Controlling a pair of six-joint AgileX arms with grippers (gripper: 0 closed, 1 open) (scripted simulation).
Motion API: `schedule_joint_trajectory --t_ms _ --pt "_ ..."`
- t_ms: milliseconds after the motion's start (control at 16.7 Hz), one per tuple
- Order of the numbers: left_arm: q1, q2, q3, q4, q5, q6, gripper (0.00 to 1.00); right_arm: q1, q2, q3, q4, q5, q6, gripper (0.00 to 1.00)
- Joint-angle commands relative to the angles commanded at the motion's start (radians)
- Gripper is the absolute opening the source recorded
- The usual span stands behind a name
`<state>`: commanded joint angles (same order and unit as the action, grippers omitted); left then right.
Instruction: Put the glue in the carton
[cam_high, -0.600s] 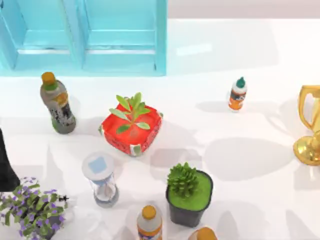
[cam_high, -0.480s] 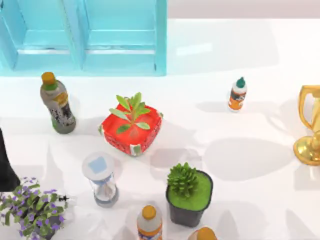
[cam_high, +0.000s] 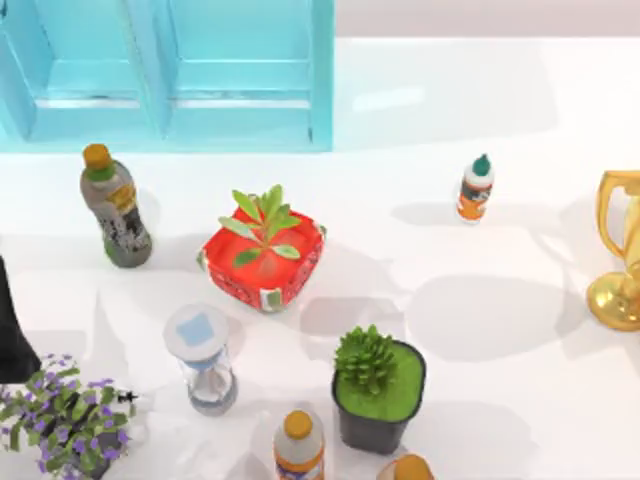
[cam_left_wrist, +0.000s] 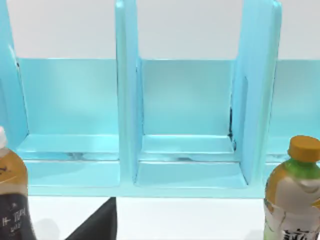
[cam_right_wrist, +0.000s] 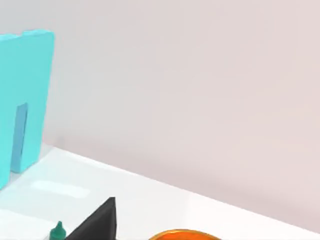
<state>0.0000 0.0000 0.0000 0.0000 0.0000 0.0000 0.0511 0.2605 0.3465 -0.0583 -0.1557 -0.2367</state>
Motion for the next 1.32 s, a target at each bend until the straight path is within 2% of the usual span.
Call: schedule_joint_trajectory --t_ms 300,840,1080,1320 --pt "0.000 0.000 0.000 0.000 0.000 0.000 1.00 0.024 0.442 0.413 -0.159 -0.154 -0.273 1.00" --pt "0.000 0.000 0.000 0.000 0.000 0.000 1.00 -0.008 1.463 1.146 -0.574 -0.407 -0.742 1.00" --pt "0.000 0.000 0.000 0.000 0.000 0.000 1.00 -0.034 1.814 1.385 -0.755 -0.518 -0.966 1.00" --pt "0.000 0.000 0.000 0.000 0.000 0.000 1.00 -0.064 2.030 1.522 -0.932 -0.620 -1.199 1.00"
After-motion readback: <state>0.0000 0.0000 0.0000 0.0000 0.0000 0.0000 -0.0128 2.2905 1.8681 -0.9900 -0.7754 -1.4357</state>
